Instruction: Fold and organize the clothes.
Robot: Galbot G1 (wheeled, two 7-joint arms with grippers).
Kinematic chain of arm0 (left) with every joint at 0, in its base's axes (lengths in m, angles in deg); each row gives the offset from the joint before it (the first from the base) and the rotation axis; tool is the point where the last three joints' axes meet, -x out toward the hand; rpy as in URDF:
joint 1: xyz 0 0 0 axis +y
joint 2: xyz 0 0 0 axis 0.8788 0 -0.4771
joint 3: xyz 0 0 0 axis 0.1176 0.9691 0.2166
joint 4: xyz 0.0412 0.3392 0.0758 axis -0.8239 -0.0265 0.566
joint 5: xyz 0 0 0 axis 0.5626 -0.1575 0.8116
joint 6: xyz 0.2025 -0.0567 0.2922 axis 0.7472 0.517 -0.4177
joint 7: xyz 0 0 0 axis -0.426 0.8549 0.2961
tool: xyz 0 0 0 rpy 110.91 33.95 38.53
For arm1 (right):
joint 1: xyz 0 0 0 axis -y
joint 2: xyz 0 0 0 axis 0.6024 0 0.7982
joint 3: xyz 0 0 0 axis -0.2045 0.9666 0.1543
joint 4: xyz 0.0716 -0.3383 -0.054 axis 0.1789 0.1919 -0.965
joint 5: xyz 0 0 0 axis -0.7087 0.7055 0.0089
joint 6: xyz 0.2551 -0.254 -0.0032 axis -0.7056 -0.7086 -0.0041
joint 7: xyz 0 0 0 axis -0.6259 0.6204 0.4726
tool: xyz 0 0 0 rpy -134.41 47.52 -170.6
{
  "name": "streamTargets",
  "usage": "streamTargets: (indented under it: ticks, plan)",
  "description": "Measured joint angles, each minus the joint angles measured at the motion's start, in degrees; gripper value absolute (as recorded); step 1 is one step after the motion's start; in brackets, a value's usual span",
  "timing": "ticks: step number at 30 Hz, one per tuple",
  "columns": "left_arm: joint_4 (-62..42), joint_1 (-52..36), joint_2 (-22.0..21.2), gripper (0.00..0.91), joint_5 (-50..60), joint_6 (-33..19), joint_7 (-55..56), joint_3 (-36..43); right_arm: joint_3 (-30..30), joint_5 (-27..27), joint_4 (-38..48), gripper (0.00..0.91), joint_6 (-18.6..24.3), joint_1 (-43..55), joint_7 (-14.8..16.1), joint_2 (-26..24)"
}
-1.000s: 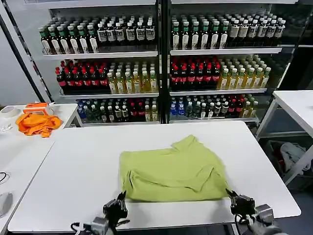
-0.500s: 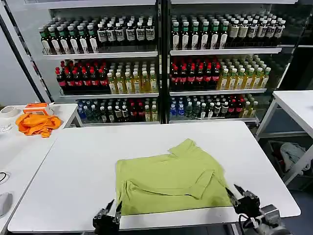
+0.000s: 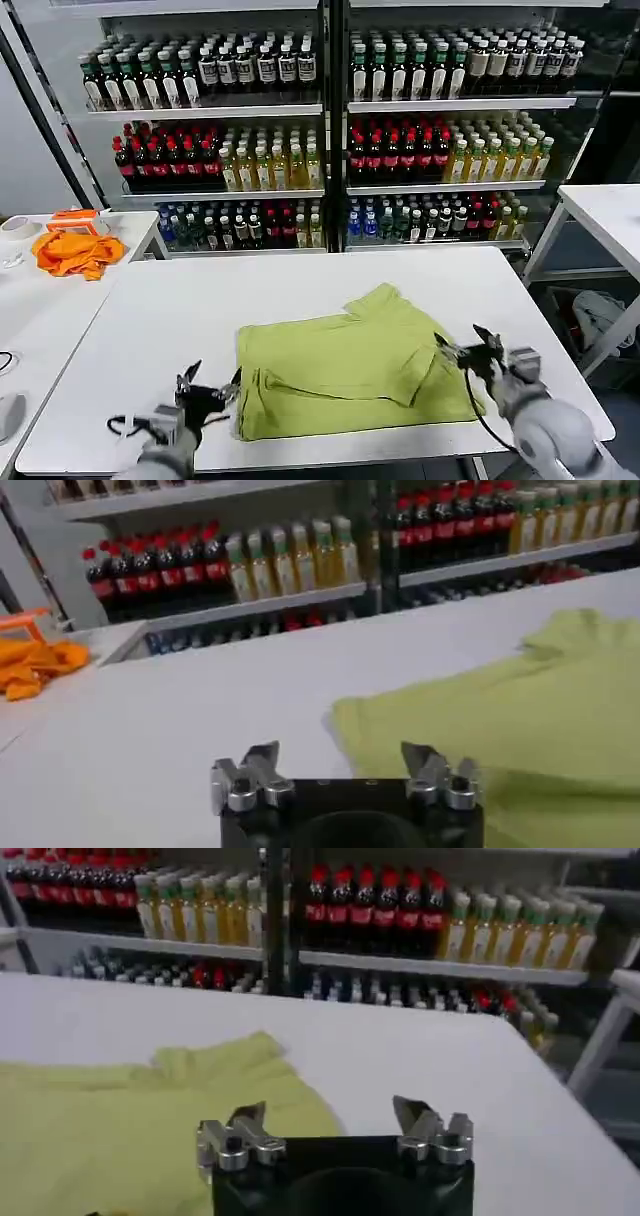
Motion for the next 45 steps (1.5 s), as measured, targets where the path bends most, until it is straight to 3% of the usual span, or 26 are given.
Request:
streamTargets:
  ticks: [9, 18, 19, 20, 21, 22, 24, 45]
  plan:
    - [-9.9, -11.8, -0.2, 0.907, -5.5, 1.9, 0.3, 3.6, 11.7, -1.7, 14.9, 0.907, -0.8, 16.2, 0.1, 6.6]
    - [-16.5, -18.9, -1.6, 0.907, -8.6, 3.0, 0.7, 7.0, 17.2, -1.7, 26.0, 0.907, -1.0, 24.5, 0.6, 11.8]
    - [-16.9, -19.2, -1.6, 0.725, -8.9, 3.1, 0.6, 7.3, 17.6, -1.7, 27.0, 0.907, -1.1, 25.0, 0.7, 12.2]
    - [-17.4, -19.5, -1.6, 0.544, -9.2, 3.2, 0.6, 7.6, 18.0, -1.6, 27.9, 0.746, -1.1, 25.5, 0.7, 12.6]
    - [-17.7, -19.8, -1.6, 0.121, -9.5, 3.3, 0.6, 7.8, 18.3, -1.6, 28.6, 0.312, -1.0, 25.9, 0.7, 12.9]
    - [-18.1, -20.1, -1.6, 0.060, -9.7, 3.3, 0.6, 8.1, 18.6, -1.7, 29.4, 0.000, -0.9, 26.3, 0.7, 13.3]
    - [-18.9, -20.8, -1.6, 0.020, -10.1, 3.4, 0.6, 8.6, 18.9, -1.8, 30.5, 0.000, -0.9, 26.9, 0.7, 13.9]
    - [-20.0, -21.7, -1.8, 0.020, -13.8, 2.7, -1.3, 10.0, 20.8, -2.2, 32.8, 0.000, 0.7, 28.1, 0.8, 14.4]
